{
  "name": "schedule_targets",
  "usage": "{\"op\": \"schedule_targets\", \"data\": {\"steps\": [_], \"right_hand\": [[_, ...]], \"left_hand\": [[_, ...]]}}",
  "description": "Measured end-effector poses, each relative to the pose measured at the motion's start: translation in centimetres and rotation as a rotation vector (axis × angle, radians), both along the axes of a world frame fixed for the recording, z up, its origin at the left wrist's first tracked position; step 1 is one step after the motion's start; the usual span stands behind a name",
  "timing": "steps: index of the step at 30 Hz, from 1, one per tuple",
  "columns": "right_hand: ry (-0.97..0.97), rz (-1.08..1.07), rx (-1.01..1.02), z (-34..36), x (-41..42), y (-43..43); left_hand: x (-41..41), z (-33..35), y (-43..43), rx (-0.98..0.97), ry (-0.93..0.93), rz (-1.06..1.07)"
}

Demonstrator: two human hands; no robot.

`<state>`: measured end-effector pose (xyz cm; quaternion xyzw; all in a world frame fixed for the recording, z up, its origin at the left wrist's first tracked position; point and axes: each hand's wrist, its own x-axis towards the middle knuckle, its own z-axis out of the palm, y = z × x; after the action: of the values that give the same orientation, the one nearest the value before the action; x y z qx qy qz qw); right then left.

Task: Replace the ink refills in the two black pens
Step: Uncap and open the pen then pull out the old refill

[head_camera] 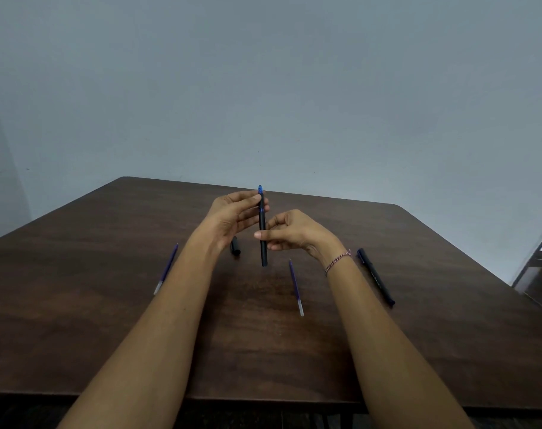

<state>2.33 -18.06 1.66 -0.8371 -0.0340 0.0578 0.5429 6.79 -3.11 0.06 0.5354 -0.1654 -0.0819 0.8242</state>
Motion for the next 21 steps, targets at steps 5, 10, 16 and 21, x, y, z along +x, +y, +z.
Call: {"op": "schedule_targets", "data": {"steps": [5, 10, 16, 21], "right_hand": [[0.000, 0.018, -0.011, -0.09, -0.06, 0.04], [0.001, 0.014, -0.001, -0.07, -0.04, -0.03], [0.001, 0.005, 0.005, -0.08, 0.09, -0.08], [0.002, -0.001, -0.020, -0.17, 0.19, 0.11]], "left_hand": [[-0.12, 0.02, -0.03, -0.021, -0.007, 0.059], [-0.15, 0.16, -0.17, -0.016, 0.008, 0.036], [-0.13, 0.16, 0.03, 0.015, 0.010, 0.039], [-0.46, 0.40, -0.04, -0.007, 0.020, 0.090]]}}
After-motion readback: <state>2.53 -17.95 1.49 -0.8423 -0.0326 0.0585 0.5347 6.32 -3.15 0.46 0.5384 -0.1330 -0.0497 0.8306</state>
